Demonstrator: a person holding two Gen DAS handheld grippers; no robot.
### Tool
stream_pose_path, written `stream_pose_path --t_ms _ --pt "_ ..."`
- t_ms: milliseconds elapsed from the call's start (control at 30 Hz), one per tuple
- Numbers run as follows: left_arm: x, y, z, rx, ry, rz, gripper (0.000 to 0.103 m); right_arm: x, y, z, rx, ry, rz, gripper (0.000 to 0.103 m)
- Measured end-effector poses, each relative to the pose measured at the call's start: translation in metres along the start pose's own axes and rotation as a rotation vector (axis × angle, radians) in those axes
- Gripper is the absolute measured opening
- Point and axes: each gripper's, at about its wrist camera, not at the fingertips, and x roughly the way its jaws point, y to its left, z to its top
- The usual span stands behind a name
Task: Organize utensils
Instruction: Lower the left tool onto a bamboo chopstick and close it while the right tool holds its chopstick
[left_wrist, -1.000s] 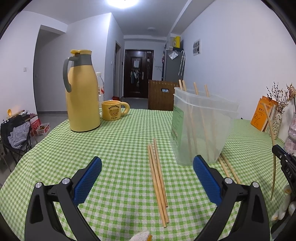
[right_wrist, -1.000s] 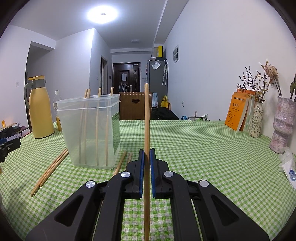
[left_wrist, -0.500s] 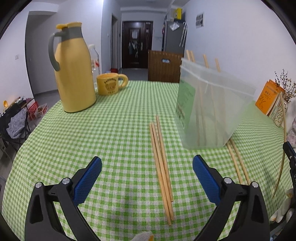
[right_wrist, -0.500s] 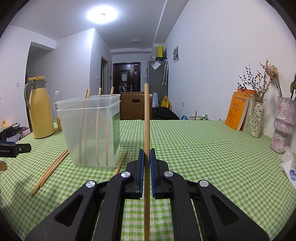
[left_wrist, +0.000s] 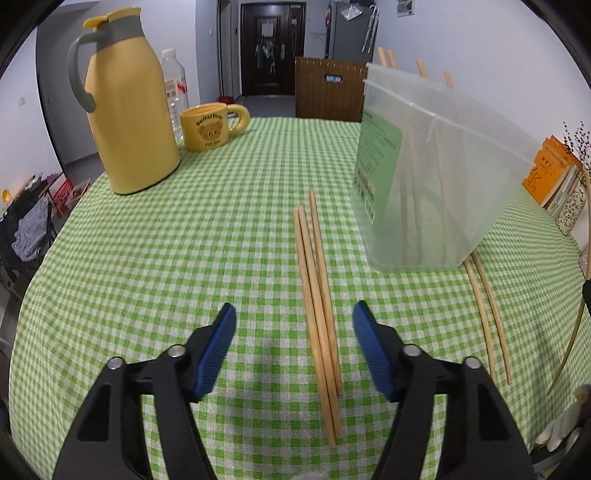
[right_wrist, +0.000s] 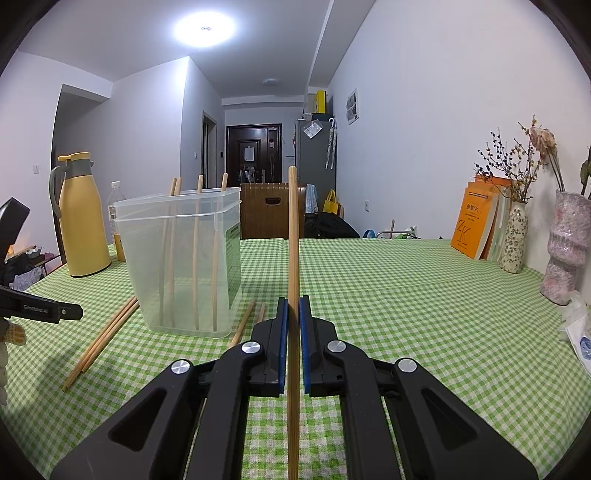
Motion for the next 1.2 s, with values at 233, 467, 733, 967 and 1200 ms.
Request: stream_pose_path --t_ms 233,467,733,967,1200 --pt "0.015 0.003 0.012 -0.031 0.086 -0.021 0.042 0.000 0.002 0.000 0.001 0.001 0.005 0.006" --pt "0.041 -0.002 0.020 -0.034 0.175 -0.026 0.023 0.000 0.002 0.000 0.001 0.001 0.005 0.006" --pt "0.064 -0.011 0.023 -0.011 0.219 0.002 0.009 0.000 0.004 0.000 0.003 0.002 0.011 0.006" --pt "0.074 -0.015 0.024 0.011 0.241 0.028 0.005 0.000 0.005 0.000 0.003 0.002 0.018 0.006" --pt "0.085 -0.023 0.028 0.047 0.278 0.055 0.006 -0.001 0.005 0.000 0.002 0.003 0.023 0.006"
